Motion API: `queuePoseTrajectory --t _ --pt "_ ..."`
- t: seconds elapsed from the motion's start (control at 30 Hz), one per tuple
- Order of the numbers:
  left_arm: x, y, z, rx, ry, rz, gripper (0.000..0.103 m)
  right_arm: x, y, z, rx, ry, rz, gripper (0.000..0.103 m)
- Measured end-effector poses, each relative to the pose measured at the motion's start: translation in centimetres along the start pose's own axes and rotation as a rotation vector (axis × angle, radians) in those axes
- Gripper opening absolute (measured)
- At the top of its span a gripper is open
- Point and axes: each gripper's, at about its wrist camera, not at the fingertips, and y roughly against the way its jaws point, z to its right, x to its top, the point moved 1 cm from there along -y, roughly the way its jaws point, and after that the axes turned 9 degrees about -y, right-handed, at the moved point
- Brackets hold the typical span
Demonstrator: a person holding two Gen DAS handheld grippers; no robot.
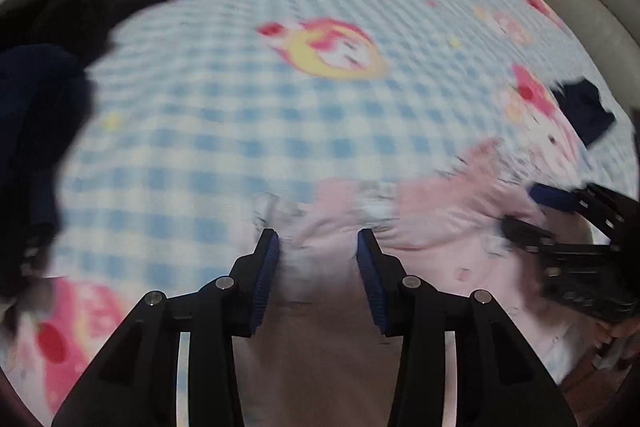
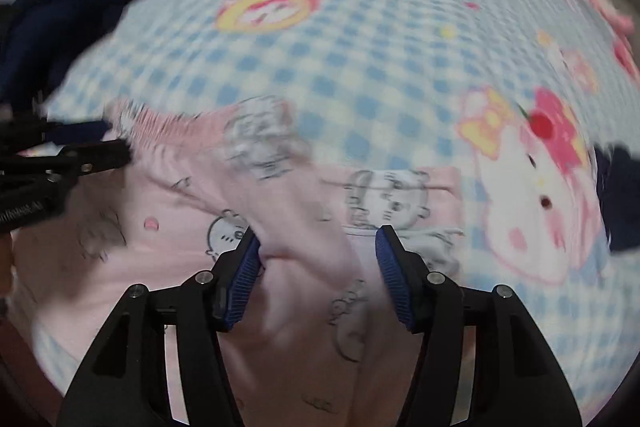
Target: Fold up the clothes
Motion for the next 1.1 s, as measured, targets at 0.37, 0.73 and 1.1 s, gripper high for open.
queuePoseTrajectory --t 0.37,0.73,1.1 --pt "-5.4 3.8 4.3 -0.150 -0.027 0.047 0.044 -5.0 5.1 -1.5 0.169 -0.036 0.034 0.063" --pt "-9.6 6.1 -0.6 -0.161 0.157 0.031 0.046 -8.5 6.2 3.6 0.013 -0.171 -0.012 0.061" --pt "-11.9 5.7 0.2 -0.018 0.137 -0.043 0.050 -10.5 5.9 3.1 -0.004 -0.137 -0.057 0.058"
